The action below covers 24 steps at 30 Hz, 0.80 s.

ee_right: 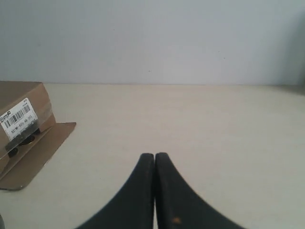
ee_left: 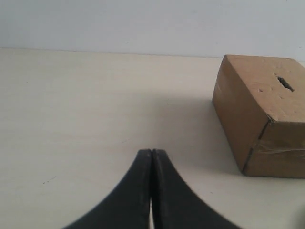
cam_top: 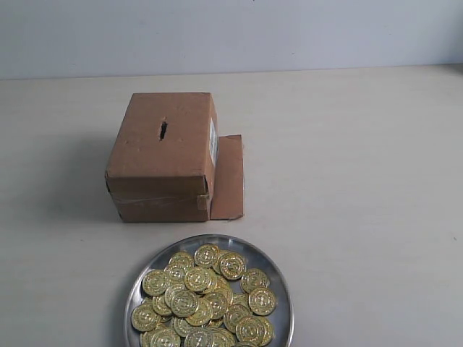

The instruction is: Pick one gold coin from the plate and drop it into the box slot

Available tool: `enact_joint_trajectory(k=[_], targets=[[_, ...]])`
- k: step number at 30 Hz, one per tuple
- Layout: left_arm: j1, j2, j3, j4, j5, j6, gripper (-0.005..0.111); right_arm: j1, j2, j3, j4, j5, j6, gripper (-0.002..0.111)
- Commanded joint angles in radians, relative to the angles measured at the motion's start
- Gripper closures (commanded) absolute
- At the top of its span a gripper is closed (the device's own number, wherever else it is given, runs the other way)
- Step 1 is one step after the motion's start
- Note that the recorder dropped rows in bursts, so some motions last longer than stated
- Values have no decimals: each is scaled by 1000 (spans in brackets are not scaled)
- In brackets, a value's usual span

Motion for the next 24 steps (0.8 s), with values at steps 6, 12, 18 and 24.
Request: enact_joint_trajectory(k=[6,12,18,24], targets=[[-6,-6,3,5,-17,5,107,-5,-6,4,-33,61,4,108],[-6,-6,3,5,-17,5,107,-5,-6,4,-33,61,-23,108],[-6,-6,3,5,-17,5,107,-5,-6,4,-31,61,-23,108],[-6,-6,3,5,-17,5,107,-5,-6,4,-28,61,-23,108]])
